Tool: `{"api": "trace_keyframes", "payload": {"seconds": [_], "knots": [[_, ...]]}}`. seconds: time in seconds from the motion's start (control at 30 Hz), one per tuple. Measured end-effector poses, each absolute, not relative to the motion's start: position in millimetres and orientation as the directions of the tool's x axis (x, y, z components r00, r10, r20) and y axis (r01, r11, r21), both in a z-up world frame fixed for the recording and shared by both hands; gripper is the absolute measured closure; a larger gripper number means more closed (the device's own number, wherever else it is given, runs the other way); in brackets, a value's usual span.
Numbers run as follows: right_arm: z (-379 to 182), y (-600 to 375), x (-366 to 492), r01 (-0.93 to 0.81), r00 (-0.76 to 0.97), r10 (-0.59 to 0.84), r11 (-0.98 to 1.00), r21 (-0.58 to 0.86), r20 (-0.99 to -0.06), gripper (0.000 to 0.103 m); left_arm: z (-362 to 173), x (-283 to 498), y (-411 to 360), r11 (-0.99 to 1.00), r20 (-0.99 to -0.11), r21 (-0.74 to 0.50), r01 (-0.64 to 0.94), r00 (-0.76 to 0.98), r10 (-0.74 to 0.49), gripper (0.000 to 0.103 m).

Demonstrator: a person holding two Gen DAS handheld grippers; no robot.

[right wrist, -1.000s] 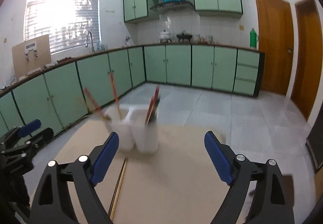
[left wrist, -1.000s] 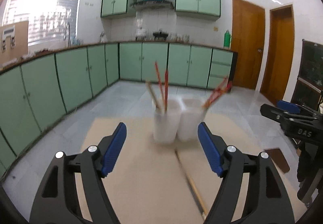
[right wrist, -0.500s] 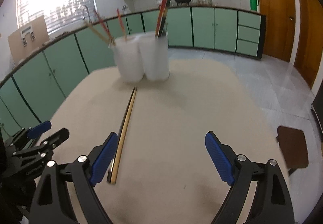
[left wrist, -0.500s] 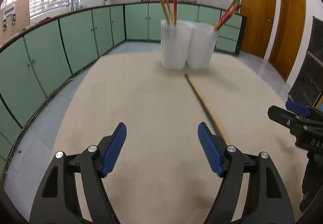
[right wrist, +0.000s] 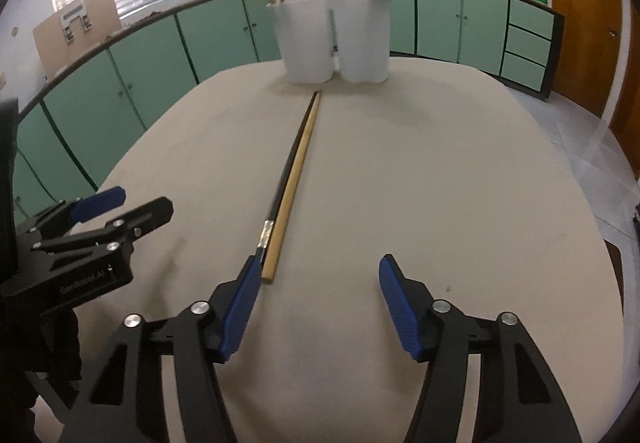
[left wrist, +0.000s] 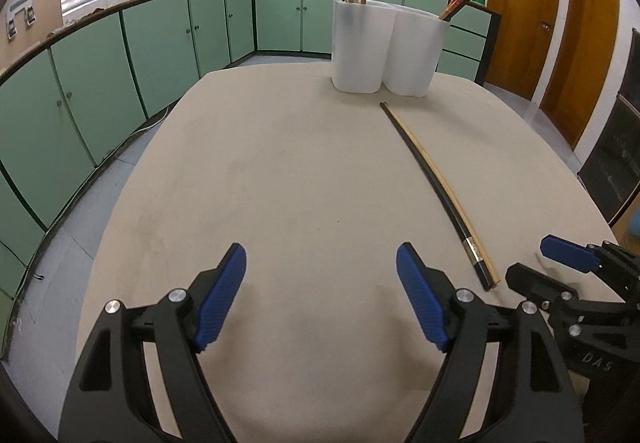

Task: Organize utensils
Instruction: 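Lower both tools toward the black and wooden chopsticks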

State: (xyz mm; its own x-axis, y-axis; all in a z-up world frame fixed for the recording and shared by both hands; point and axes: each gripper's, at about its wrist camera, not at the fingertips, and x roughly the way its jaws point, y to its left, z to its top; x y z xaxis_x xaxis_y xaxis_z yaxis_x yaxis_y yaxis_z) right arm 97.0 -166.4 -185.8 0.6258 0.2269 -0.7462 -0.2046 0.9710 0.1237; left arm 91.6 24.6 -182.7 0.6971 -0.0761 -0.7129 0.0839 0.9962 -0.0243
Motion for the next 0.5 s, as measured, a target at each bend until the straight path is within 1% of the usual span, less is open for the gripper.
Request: {"api": "trace_keyframes", "payload": {"seconds": [0.5], "knots": [[-189.1,-159.0,102.5,-0.225,0.610,0.210,0.971,0.087,-0.764,0.045,-185.4,95.4,21.7,0.996,-0.726,-0.027,0.085,0.683,-0.078,0.025]]}}
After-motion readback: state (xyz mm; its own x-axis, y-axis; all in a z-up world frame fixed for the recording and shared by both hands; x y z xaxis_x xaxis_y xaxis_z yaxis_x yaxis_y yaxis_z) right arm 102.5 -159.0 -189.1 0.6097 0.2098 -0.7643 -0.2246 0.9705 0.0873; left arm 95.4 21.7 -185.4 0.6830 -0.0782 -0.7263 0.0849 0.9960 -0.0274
